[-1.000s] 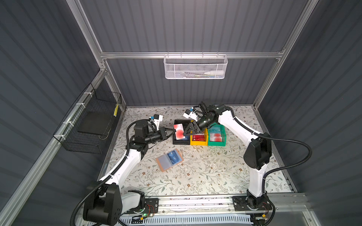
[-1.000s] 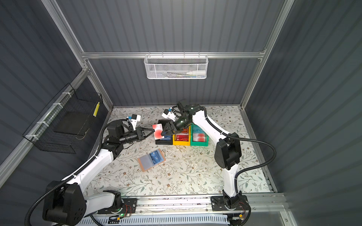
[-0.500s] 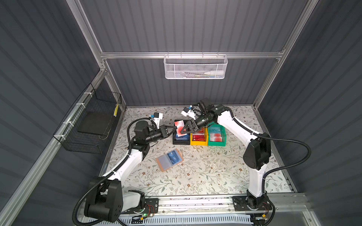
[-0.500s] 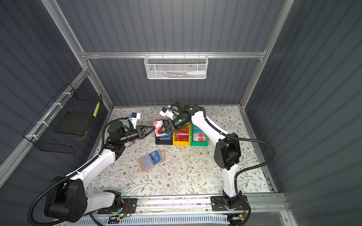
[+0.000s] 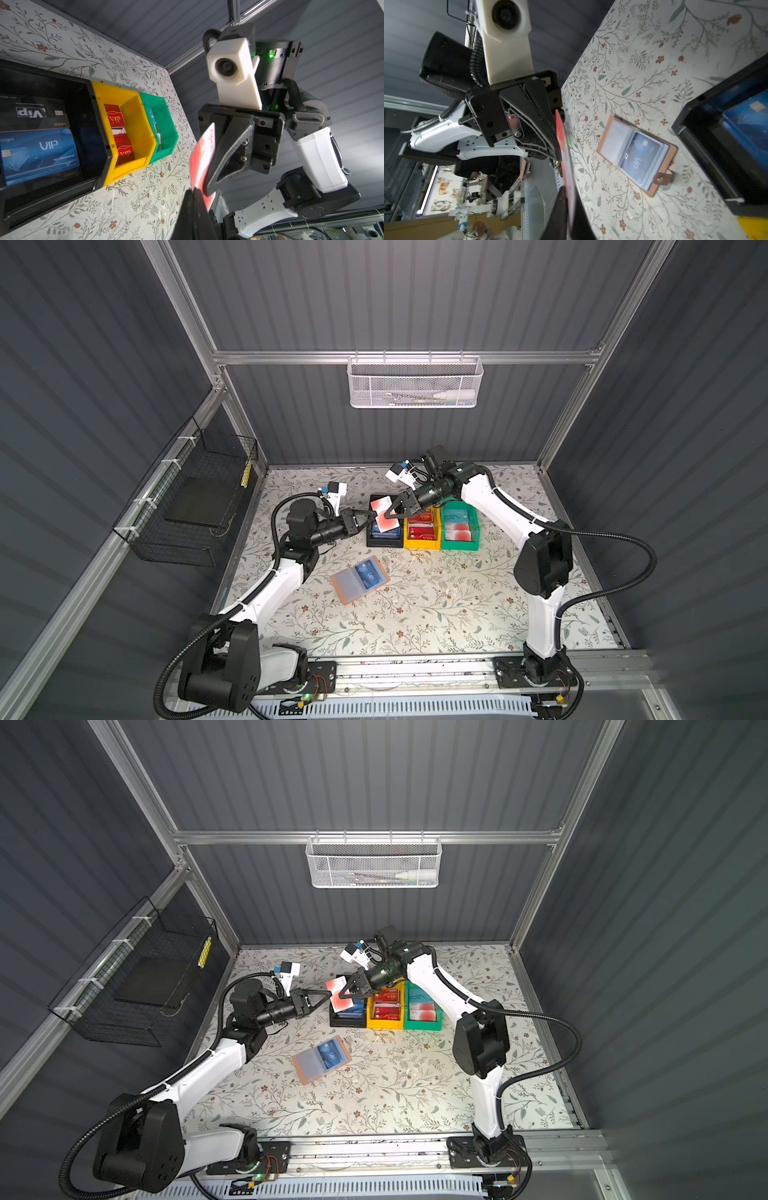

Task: Take the credit cards out of the card holder
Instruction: Place the credit card in the storage box.

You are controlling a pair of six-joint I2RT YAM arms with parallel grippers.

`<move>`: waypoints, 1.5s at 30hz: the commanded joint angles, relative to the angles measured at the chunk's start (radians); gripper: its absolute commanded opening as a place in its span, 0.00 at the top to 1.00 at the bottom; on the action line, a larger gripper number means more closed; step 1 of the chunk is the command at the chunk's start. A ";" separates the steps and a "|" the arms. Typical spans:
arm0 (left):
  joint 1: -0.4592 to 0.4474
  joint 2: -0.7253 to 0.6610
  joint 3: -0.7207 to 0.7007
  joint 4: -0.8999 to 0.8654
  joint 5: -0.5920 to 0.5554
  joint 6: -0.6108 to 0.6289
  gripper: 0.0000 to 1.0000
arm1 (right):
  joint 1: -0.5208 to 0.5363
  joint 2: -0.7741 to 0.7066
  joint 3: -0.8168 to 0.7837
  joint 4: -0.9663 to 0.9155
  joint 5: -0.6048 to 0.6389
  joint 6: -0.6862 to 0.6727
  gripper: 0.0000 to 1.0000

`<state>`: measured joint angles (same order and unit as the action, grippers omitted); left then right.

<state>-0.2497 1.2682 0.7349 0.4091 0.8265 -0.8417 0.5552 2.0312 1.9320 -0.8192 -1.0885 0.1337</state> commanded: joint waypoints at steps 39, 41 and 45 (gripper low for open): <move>-0.006 0.006 0.152 -0.559 -0.216 0.313 0.61 | -0.235 0.043 0.125 -0.611 1.124 -1.017 1.00; -0.006 0.005 0.149 -0.553 -0.217 0.309 0.61 | -0.235 0.065 0.148 -0.613 1.110 -1.045 1.00; -0.006 0.006 0.148 -0.547 -0.220 0.303 0.61 | -0.235 0.078 0.148 -0.618 1.094 -1.133 1.00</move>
<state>-0.2550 1.2873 0.8688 -0.1413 0.6155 -0.5339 0.3222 2.1052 2.0666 -1.4067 0.0246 -0.9012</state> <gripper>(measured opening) 0.387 0.050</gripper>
